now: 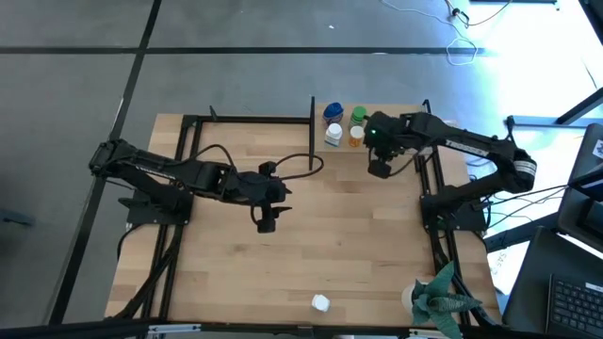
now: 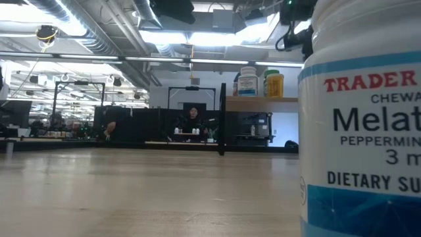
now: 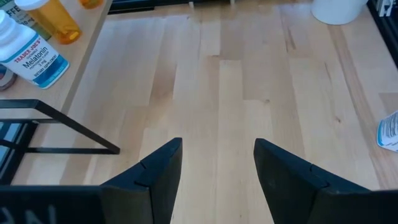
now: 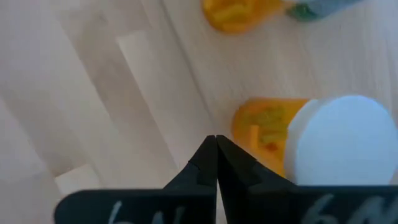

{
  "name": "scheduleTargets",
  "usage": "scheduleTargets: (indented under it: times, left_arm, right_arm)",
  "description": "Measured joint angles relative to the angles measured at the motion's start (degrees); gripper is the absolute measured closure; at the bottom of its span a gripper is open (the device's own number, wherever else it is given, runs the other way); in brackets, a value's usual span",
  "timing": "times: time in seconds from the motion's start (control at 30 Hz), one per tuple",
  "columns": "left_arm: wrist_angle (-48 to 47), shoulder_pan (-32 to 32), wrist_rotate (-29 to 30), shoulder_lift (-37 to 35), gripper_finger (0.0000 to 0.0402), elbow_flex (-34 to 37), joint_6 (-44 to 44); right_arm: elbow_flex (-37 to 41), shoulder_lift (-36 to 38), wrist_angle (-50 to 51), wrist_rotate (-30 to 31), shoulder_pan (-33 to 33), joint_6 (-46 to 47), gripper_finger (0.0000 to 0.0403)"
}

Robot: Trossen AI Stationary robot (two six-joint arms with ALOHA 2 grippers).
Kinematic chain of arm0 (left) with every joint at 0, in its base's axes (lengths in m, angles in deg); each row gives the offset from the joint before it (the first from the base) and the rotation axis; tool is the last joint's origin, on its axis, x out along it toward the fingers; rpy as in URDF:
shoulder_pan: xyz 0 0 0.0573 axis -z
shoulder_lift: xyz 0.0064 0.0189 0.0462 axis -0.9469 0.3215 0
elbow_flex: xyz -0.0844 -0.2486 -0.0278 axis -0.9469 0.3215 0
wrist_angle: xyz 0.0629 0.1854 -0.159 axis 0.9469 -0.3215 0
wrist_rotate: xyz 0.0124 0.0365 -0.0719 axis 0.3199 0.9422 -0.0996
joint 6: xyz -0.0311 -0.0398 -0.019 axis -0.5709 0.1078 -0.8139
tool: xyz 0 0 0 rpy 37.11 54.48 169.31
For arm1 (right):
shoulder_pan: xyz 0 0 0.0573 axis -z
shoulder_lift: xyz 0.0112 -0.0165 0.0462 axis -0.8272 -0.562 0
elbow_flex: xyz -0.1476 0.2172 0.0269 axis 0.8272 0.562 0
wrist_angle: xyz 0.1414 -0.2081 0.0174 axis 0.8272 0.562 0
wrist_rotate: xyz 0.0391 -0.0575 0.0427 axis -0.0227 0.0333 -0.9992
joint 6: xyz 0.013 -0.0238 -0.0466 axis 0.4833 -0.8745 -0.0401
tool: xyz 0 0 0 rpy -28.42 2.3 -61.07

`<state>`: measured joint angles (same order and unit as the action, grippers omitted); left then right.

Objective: Pick and place medicine bottles onto shelf by color
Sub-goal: Adjust the orange medicine bottle on the shelf

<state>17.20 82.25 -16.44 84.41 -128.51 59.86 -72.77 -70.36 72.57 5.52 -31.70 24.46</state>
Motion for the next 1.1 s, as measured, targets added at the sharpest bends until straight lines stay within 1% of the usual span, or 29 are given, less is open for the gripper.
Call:
scheduleTargets:
  times: [0.2,0.3,0.43,0.57,0.77,0.9,1.1]
  left_arm:
    - [0.0,0.0,0.0,0.0,0.0208,0.0,0.0]
    - [0.0,0.0,0.0,0.0,0.0208,0.0,0.4]
    - [0.0,0.0,0.0,0.0,0.0208,0.0,0.4]
    - [0.0,0.0,0.0,0.0,0.0208,0.0,0.4]
    - [0.0,0.0,0.0,0.0,0.0208,0.0,0.4]
    - [0.0,0.0,0.0,0.0,0.0208,0.0,0.4]
    - [0.0,0.0,0.0,0.0,0.0208,0.0,0.3]
  right_arm:
    - [0.0,-2.9,0.6,4.4,0.4,0.2,0.0398]
    - [0.0,-3.3,0.2,5.3,0.4,0.2,0.0398]
    - [0.0,-3.4,0.1,8.9,0.4,0.2,0.0398]
    - [0.0,-3.4,-0.5,10.4,0.6,-0.9,0.0398]
    - [0.0,-3.4,-2.5,10.9,1.9,-1.5,0.0398]
    - [0.0,-3.4,-3.1,15.2,3.0,-1.4,0.0398]
    - [0.0,-3.4,-5.4,15.2,3.9,-3.8,0.0398]
